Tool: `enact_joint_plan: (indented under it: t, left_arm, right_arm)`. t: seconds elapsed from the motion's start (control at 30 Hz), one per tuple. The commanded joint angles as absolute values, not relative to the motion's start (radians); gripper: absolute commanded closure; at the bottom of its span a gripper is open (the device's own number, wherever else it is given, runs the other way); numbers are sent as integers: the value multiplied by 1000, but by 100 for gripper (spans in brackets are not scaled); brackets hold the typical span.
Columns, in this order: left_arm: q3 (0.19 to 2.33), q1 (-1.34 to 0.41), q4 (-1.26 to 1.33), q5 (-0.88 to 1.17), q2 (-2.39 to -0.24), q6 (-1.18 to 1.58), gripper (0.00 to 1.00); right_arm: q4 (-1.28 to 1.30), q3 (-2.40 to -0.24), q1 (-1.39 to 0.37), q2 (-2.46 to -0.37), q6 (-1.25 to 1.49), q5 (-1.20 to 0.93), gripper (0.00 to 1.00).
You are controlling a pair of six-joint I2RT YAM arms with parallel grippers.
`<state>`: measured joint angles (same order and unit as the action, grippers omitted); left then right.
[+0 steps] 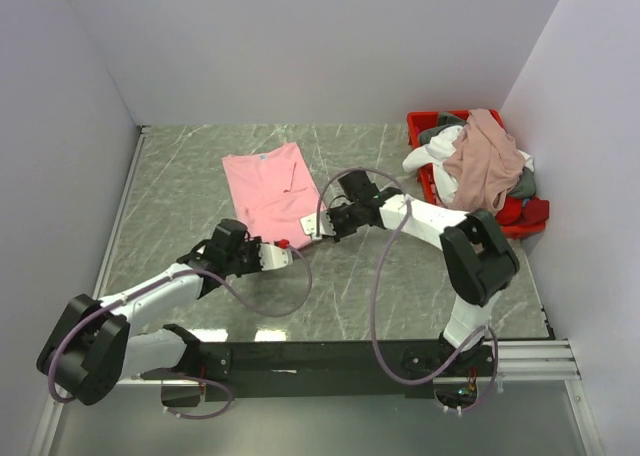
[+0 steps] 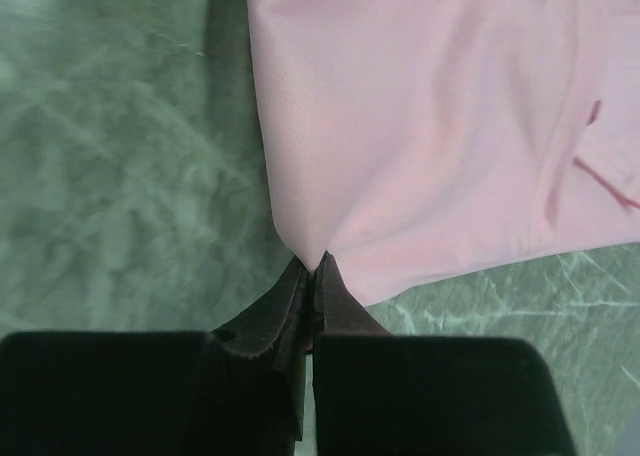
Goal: Fold and stack the t-shirts
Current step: Fold the tshirt
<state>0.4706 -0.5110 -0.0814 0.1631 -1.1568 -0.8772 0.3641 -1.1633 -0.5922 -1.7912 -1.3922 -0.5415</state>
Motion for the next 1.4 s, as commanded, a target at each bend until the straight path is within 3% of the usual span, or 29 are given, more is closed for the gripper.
enact_joint_plan:
  t: [0.0,0.3,0.47,0.57,0.77,0.97,1.13,1.37]
  left_arm:
    - [477,-589,-153,222,-1155,-856,100]
    - [500,-796,-302,247,-1065,-721,100]
    - [502,-801,-360,243,-970,-689,100]
    - [525,-772,-330,233,-998,-736,100]
    - [646,-505,-209,321,-1176,-865,100]
    - [833,-347,-147,391,-1406,-940,100]
    - [946,-285,-28,410,-1560,-943,100]
    - [1045,-253,201,384,-1727,-898,100]
  right_arm:
    - [419,-1094,-584,-1672,-1378,-609,100]
    - [563,-858,-577,-1450,-1397,-629,100]
    - [597,-836,-575,-1385,-1361,-637,100]
    - [601,-932,-563,-1442,-1298,-635,100]
    - [588,-1225,-534,-1661,-1143,-574,100]
    - [543,-1500,-492,-1845,-962,-511,100]
    - [494,-1690,-472,-2001,-812,-430,100]
    - [305,-1761,-436,-2089,-644,-341,100]
